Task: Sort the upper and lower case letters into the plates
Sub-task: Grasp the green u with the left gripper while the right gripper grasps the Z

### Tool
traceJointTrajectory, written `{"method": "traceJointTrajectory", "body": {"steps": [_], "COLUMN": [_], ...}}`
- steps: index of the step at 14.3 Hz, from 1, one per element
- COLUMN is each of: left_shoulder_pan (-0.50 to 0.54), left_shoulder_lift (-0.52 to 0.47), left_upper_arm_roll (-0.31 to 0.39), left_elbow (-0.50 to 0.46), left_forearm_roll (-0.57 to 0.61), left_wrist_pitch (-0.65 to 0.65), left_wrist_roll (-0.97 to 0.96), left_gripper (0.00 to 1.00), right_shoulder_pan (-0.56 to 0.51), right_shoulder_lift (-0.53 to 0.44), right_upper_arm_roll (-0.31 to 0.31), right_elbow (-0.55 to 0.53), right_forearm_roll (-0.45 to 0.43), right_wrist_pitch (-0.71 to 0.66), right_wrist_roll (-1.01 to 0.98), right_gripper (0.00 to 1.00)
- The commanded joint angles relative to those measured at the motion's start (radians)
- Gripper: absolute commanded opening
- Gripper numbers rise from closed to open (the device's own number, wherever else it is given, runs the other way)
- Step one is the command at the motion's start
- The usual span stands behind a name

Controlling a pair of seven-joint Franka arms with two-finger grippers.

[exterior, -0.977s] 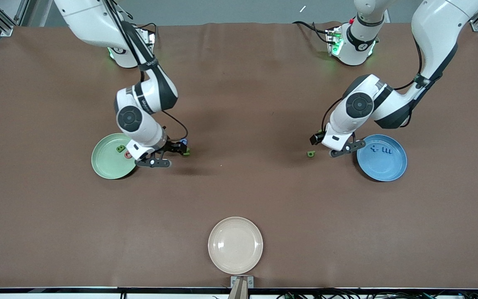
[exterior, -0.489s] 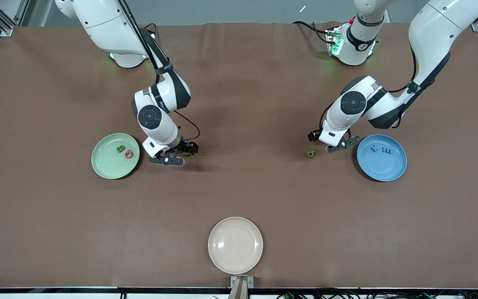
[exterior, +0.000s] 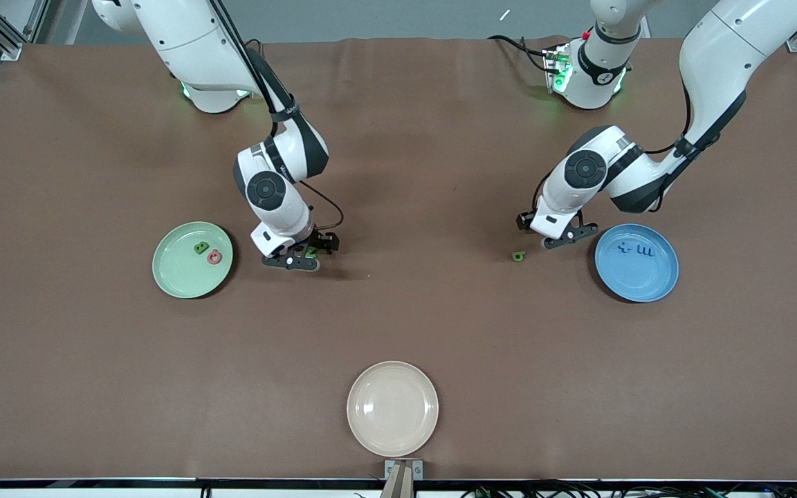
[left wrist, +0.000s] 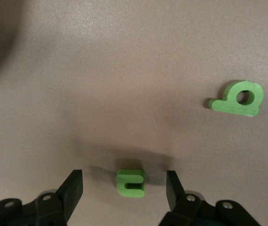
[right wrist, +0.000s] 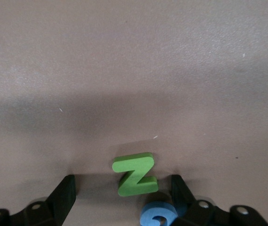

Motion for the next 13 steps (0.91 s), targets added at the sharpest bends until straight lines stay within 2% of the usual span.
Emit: {"method": "traceJointTrajectory", "body": {"steps": [1, 5, 6, 11, 13], "left_shoulder_pan": [0.004, 0.004, 0.004, -0.001, -0.001], "left_shoulder_lift": [0.029, 0.051, 0.051, 0.053, 0.051], "left_upper_arm_roll": [0.002, 0.014, 0.014, 0.014, 0.013], "left_elbow": [-0.004, -0.005, -0.004, -0.001, 0.005], "left_forearm_roll": [0.071, 0.102, 0.102, 0.102, 0.102], "left_wrist_pitch": [0.018, 0.018, 0.018, 0.018, 0.018], "left_wrist_roll": [-0.063, -0.083, -0.083, -0.088, -0.118], "left_gripper": [0.70, 0.58, 0.52, 0.25, 0.19], "right_shoulder_pan": [0.015, 0.006, 0.001, -0.046, -0.066], "right_shoulder_lift": [0.009, 0.008, 0.006, -0.024, -0.049], "right_upper_arm_roll": [-0.009, -0.011, -0.012, -0.015, -0.015], "right_elbow": [-0.007, -0.007, -0.005, 0.010, 0.029], "right_forearm_roll": [0.000, 0.000, 0.002, 0.002, 0.002], "right_wrist_pitch": [0.015, 0.004, 0.001, -0.013, -0.078], "right_wrist_roll": [0.016, 0.016, 0.016, 0.003, 0.001], "right_gripper": [0.71, 0.22, 0.14, 0.04, 0.03]}}
